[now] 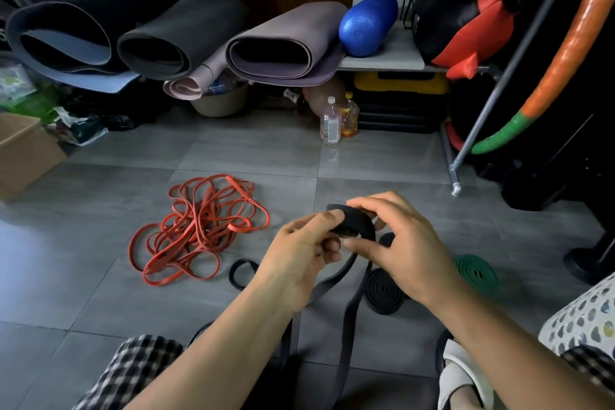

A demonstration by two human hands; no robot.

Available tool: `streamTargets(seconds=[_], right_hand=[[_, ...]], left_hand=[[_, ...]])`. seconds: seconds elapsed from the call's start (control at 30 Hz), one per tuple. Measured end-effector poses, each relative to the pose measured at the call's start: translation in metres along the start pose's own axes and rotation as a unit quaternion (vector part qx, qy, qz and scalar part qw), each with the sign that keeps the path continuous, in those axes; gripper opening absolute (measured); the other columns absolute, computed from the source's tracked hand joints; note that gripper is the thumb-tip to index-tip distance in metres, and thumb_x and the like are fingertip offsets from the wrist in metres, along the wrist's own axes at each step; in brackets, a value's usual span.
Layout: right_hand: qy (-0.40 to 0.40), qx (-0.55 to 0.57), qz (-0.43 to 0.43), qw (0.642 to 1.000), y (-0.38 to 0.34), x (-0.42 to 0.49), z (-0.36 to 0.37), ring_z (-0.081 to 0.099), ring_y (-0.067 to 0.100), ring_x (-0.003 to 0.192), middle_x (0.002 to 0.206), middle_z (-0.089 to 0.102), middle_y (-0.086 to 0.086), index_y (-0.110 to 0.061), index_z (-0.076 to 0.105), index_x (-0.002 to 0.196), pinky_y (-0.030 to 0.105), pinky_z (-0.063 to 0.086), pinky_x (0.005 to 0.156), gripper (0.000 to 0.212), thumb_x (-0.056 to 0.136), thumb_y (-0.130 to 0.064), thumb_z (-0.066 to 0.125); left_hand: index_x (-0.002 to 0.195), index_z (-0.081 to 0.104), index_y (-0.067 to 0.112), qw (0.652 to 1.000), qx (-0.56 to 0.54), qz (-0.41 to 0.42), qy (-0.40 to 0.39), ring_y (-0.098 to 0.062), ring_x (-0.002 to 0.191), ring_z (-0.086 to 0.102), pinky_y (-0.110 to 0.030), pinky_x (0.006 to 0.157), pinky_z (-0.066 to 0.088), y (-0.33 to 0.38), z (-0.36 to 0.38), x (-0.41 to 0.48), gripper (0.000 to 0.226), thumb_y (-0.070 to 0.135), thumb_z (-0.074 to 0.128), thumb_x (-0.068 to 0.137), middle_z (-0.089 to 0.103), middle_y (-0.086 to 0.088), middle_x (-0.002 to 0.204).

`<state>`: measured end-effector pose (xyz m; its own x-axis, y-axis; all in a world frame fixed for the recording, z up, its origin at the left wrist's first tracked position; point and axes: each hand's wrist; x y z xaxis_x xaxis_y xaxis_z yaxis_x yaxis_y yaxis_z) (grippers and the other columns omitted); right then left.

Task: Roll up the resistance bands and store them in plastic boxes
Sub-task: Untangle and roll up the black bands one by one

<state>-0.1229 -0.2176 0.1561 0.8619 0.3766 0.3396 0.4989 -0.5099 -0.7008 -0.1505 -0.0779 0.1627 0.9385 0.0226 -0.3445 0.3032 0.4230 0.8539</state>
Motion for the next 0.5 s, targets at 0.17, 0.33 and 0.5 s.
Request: streamTargets(seconds=[0.17,0.33,0.5], right_hand=[[0.046,0.047,0.036,0.997,-0.005,0.0,0.0,0.053,0.002,0.086,0.09,0.059,-0.014,-0.016,0.068,0.101,0.009,0.041,0.076,0.03,0.072,-0.022,0.075],[-0.05,0.012,0.048,0.997,-0.004,0.005,-0.021,0.056,0.009,0.08,0.083,0.06,-0.007,-0.019,0.07,0.097,0.026,0.045,0.073,0.021,0.076,-0.021,0.073],[-0.101,0.001,0.046,0.994,-0.006,0.005,-0.025,0.055,0.011,0.079,0.084,0.059,-0.002,-0.023,0.07,0.095,0.028,0.044,0.073,0.018,0.077,-0.021,0.072]], left_hand=[[0.102,0.053,0.006,0.999,-0.031,-0.004,-0.042,-0.012,0.05,0.045,-0.023,0.055,0.038,0.001,-0.006,0.004,0.032,0.019,0.065,0.076,0.053,-0.007,0.07],[0.102,0.059,0.025,0.951,0.285,0.094,-0.071,-0.008,0.07,0.056,-0.019,0.064,0.046,0.011,-0.012,0.001,0.013,0.023,0.056,0.09,0.065,0.001,0.087],[0.091,0.065,0.021,0.926,0.34,0.147,-0.07,-0.001,0.052,0.054,-0.012,0.062,0.044,0.017,-0.014,0.003,0.022,0.005,0.069,0.078,0.061,0.004,0.058]])
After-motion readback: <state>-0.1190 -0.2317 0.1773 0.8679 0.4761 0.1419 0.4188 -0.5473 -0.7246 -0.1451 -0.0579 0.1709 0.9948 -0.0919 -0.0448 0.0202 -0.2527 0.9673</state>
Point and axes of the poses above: each hand's wrist, its own x-axis towards the middle knuckle, its own z-axis out of the palm, y = z × x
